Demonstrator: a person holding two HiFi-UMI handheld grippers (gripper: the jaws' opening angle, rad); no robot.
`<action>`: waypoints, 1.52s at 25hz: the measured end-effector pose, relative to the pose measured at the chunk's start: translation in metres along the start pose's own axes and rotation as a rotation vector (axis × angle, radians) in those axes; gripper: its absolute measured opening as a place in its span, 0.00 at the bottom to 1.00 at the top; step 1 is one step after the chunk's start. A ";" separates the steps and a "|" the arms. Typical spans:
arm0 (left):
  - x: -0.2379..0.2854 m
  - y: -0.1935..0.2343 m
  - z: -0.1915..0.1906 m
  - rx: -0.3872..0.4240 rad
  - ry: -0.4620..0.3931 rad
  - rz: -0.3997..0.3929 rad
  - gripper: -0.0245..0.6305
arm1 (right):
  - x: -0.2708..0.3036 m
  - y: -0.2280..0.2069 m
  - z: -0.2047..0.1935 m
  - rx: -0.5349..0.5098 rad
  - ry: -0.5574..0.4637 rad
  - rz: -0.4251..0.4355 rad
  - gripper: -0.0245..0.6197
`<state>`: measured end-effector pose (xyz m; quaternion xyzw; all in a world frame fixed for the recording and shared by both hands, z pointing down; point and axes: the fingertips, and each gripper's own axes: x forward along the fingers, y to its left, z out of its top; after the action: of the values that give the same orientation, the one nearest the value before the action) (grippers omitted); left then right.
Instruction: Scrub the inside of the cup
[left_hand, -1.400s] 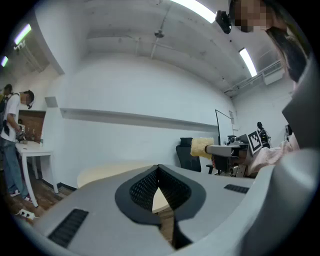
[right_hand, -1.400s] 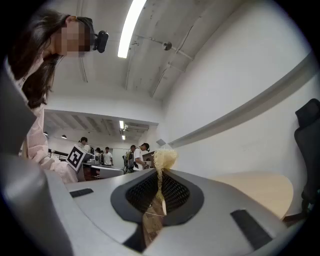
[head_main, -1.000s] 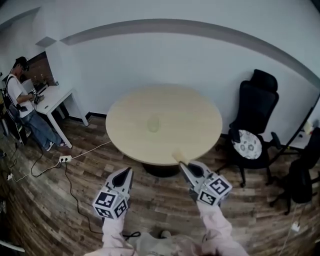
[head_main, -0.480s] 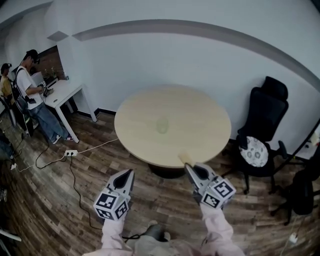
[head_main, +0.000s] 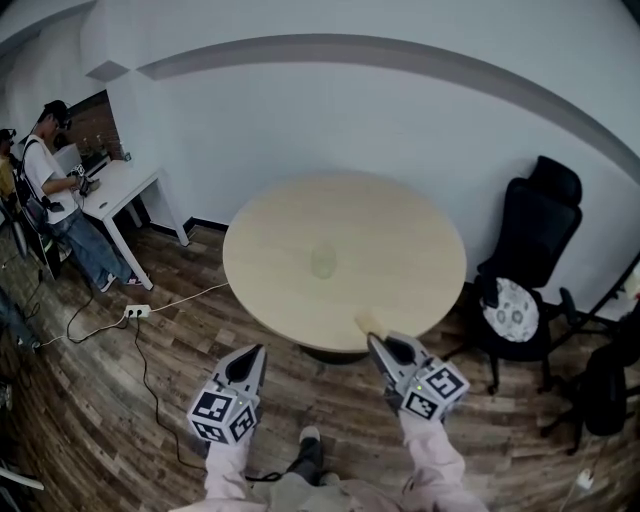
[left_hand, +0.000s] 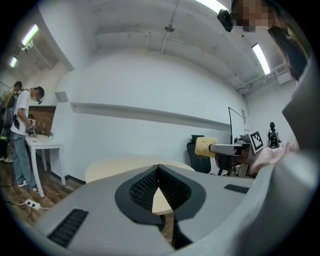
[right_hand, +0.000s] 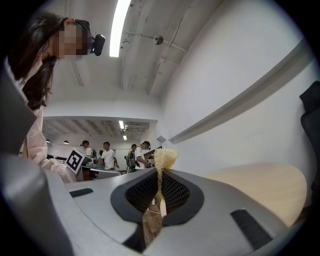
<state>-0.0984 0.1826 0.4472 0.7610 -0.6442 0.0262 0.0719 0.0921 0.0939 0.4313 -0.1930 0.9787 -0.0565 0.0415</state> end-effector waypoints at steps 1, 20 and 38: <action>0.008 0.003 0.000 -0.004 0.000 -0.002 0.04 | 0.004 -0.005 -0.001 0.004 0.000 -0.001 0.08; 0.158 0.050 0.010 0.000 0.026 -0.160 0.04 | 0.097 -0.094 -0.010 0.020 0.038 -0.049 0.08; 0.242 0.073 0.001 0.004 0.078 -0.219 0.04 | 0.156 -0.157 -0.018 0.032 0.072 -0.028 0.08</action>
<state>-0.1292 -0.0651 0.4835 0.8255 -0.5537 0.0492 0.0978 0.0050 -0.1085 0.4593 -0.2037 0.9758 -0.0795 0.0085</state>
